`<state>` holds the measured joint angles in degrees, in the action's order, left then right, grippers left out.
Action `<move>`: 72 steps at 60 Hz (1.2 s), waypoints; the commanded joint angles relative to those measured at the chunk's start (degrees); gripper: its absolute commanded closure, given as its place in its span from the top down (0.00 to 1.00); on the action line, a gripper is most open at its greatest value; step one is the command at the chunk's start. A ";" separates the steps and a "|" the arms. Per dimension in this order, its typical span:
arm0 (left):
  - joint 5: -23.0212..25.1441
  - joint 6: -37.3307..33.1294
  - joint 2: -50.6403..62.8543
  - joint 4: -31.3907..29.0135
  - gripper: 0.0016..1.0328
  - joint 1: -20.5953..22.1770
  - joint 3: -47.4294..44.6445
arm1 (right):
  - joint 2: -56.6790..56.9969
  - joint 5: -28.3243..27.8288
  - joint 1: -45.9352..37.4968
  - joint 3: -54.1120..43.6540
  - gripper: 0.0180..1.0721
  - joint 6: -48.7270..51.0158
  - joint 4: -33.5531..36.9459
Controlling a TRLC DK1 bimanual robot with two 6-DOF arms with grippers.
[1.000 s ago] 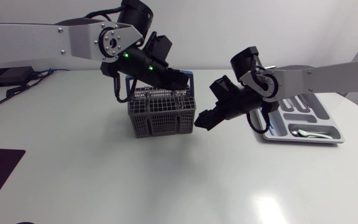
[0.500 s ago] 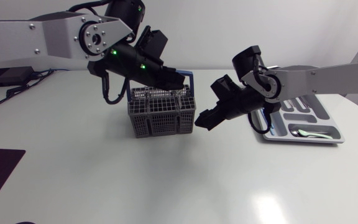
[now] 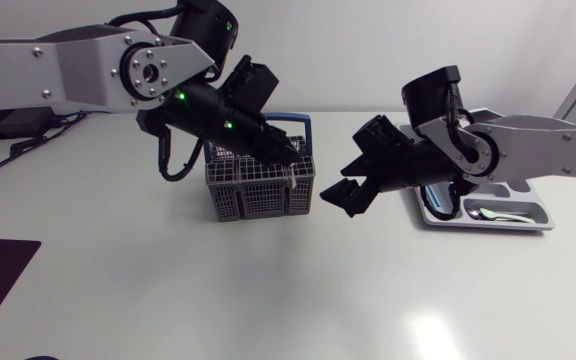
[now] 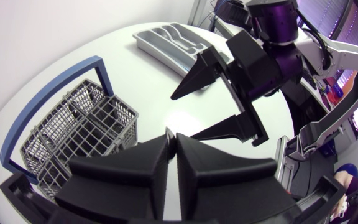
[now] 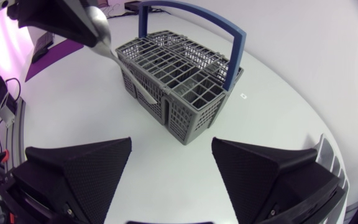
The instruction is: Unload the cutlery basket into the drawer organizer.
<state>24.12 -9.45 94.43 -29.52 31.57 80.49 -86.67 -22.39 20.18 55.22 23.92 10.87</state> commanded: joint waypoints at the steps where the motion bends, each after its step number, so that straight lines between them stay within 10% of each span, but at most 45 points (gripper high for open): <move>1: 2.34 -2.68 -1.18 -0.89 0.04 -0.20 -1.04 | 2.03 -0.55 0.47 -2.66 0.95 4.11 -0.50; 34: 17.37 -15.33 -1.27 -11.79 0.04 -0.37 -1.30 | 4.94 -16.10 2.14 -5.04 0.95 17.21 6.62; 72: 23.52 -21.75 -0.04 -18.73 0.04 0.24 0.20 | 7.04 -20.50 5.57 -5.39 0.46 18.53 9.08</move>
<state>46.33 -29.52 94.43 -47.29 31.31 80.29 -80.44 -42.24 24.84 51.51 41.21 19.31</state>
